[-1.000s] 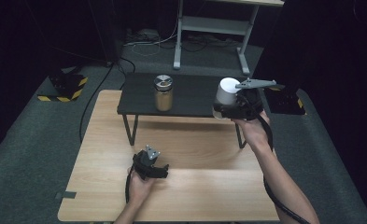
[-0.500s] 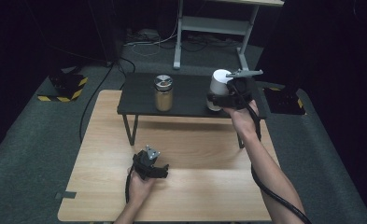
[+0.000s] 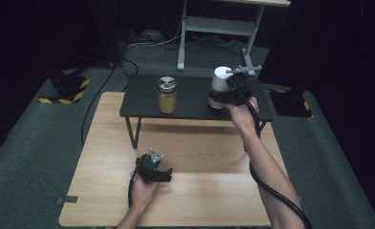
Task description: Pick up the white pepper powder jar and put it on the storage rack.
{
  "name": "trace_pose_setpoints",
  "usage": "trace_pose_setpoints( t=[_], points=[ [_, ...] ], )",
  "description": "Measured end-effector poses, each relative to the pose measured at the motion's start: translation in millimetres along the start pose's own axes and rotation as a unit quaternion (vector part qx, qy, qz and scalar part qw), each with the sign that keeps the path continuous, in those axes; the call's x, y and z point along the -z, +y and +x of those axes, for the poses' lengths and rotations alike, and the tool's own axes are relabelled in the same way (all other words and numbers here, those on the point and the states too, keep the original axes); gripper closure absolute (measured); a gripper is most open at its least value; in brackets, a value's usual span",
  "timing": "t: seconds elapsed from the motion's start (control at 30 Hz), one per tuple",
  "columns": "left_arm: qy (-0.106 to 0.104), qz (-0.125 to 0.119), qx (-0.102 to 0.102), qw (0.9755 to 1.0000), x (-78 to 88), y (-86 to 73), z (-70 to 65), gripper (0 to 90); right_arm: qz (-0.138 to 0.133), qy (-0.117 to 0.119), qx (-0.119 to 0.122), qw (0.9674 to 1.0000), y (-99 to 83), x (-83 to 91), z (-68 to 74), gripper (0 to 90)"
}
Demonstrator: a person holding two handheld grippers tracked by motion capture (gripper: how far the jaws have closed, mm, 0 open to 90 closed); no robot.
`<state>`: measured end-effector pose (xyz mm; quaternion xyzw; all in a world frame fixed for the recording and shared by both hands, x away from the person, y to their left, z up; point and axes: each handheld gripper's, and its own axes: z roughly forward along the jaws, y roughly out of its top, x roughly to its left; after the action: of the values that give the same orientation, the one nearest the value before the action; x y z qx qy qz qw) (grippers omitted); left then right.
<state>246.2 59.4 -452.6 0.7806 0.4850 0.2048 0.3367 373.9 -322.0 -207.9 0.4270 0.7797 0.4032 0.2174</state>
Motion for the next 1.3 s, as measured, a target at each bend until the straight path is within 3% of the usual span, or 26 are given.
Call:
trace_pose_setpoints(
  t=[0.7, 1.0, 1.3],
  points=[
    [0.001, 0.000, 0.000, 1.0000, 0.0, 0.0, -0.2, 5.6, -0.004, 0.007, 0.006, 0.9999, -7.2, -5.1, -4.0, 29.3],
    [0.000, 0.000, 0.000, 1.0000, 0.0, 0.0, -0.2, 5.7, -0.015, -0.004, 0.002, 0.9999, -13.4, -3.6, 0.1, 14.7],
    [0.001, -0.001, -0.001, 1.0000, -0.1, -0.4, -0.2, 5.7, -0.027, 0.000, 0.001, 0.9996, -24.3, 5.0, -2.0, 11.3]
  ],
)
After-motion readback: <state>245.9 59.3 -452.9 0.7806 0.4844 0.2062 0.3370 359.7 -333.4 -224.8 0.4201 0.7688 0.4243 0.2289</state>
